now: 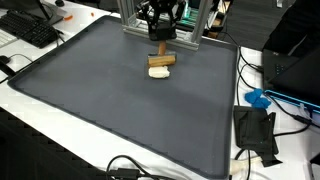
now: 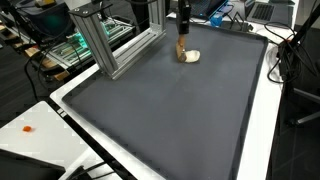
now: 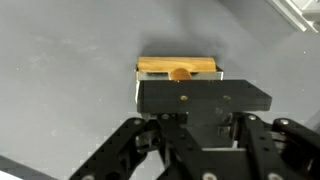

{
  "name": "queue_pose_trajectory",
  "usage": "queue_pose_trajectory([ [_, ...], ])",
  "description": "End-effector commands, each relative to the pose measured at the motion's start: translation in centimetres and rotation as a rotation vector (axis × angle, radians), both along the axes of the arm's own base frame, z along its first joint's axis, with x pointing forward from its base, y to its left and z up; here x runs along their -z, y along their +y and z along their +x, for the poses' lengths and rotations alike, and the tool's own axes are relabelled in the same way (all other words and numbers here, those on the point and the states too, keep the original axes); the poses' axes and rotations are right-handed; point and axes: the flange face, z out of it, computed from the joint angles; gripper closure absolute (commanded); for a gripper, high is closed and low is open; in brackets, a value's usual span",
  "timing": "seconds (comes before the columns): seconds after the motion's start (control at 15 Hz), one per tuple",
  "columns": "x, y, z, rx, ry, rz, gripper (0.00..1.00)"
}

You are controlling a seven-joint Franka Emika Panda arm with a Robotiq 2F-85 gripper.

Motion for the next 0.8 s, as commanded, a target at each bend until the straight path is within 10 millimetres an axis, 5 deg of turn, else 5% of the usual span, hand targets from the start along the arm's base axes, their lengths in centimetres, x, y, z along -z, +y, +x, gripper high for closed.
queue_pose_trajectory([
  [0.0, 1.9, 1.1, -0.3, 0.029, 0.003, 0.060, 0.77],
  [0.73, 1.2, 2.5, 0.8, 0.052, -0.077, 0.100, 0.77],
])
